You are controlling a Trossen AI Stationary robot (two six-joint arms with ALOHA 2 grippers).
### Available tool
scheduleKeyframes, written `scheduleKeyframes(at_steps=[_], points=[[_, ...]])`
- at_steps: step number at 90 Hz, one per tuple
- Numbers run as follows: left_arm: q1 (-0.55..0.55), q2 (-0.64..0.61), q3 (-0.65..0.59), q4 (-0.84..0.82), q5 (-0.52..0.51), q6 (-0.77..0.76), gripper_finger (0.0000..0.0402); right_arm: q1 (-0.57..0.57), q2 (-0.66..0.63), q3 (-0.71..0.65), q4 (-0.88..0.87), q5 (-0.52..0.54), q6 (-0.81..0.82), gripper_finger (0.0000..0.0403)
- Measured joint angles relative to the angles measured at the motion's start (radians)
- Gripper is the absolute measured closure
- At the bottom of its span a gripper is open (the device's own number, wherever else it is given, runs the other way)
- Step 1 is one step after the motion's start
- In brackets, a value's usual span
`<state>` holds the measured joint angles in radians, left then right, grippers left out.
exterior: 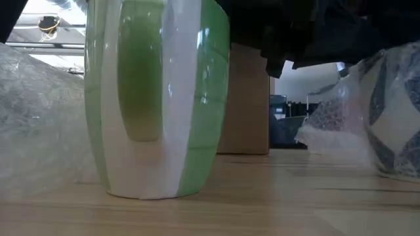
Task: Wrap mug
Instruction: Wrap the blue mug with the right transparent bubble wrap
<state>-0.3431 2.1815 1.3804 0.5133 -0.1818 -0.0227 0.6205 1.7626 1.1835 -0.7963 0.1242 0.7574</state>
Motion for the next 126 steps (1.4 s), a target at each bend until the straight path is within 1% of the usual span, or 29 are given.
scheduleKeyframes(at_steps=[11, 26, 37, 45, 52, 64, 75, 82, 89, 101, 115, 126], points=[[0.0, 0.0, 0.0, 0.0, 0.0, 0.001, 0.0402, 0.001, -0.012, 0.054, -0.081, -0.016, -0.003, 0.0402], [0.0, 0.0, 0.0, -0.002, 0.0, 0.0, 0.0402, 0.011, -0.055, 0.187, -0.203, -0.02, -0.002, 0.0402], [0.0, 0.0, 0.0, 0.0, 0.0, 0.0, 0.0402, 0.023, -0.077, 0.228, -0.215, -0.016, -0.002, 0.0402], [0.0, 0.0, 0.0, -0.001, 0.0, 0.001, 0.0402, 0.024, -0.081, 0.222, -0.214, 0.0, -0.002, 0.0402], [0.0, 0.0, 0.0, -0.002, 0.0, 0.0, 0.0402, 0.021, -0.071, 0.175, -0.183, 0.011, 0.002, 0.0402], [0.0, 0.0, 0.0, -0.001, 0.0, 0.001, 0.0402, 0.018, -0.064, 0.03, -0.023, 0.018, 0.011, 0.0402], [0.0, 0.0, 0.001, -0.002, 0.0, 0.004, 0.0402, 0.013, -0.069, -0.102, 0.123, 0.015, 0.084, 0.0402], [0.001, 0.0, 0.002, -0.004, -0.003, 0.01, 0.0402, 0.012, -0.072, -0.145, 0.169, 0.006, 0.124, 0.0402], [0.0, 0.0, 0.002, -0.005, -0.005, 0.013, 0.0402, 0.013, -0.078, -0.14, 0.158, 0.004, 0.127, 0.0402], [0.0, 0.0, 0.002, -0.008, -0.004, 0.014, 0.0402, 0.013, -0.113, -0.081, 0.099, -0.012, 0.127, 0.0402], [-0.001, 0.0, 0.002, -0.008, -0.001, 0.016, 0.0402, 0.032, -0.199, 0.031, -0.004, -0.019, 0.137, 0.0402], [-0.001, 0.0, 0.001, -0.008, -0.001, 0.016, 0.0402, 0.052, -0.261, 0.075, -0.108, -0.006, 0.173, 0.0402]])
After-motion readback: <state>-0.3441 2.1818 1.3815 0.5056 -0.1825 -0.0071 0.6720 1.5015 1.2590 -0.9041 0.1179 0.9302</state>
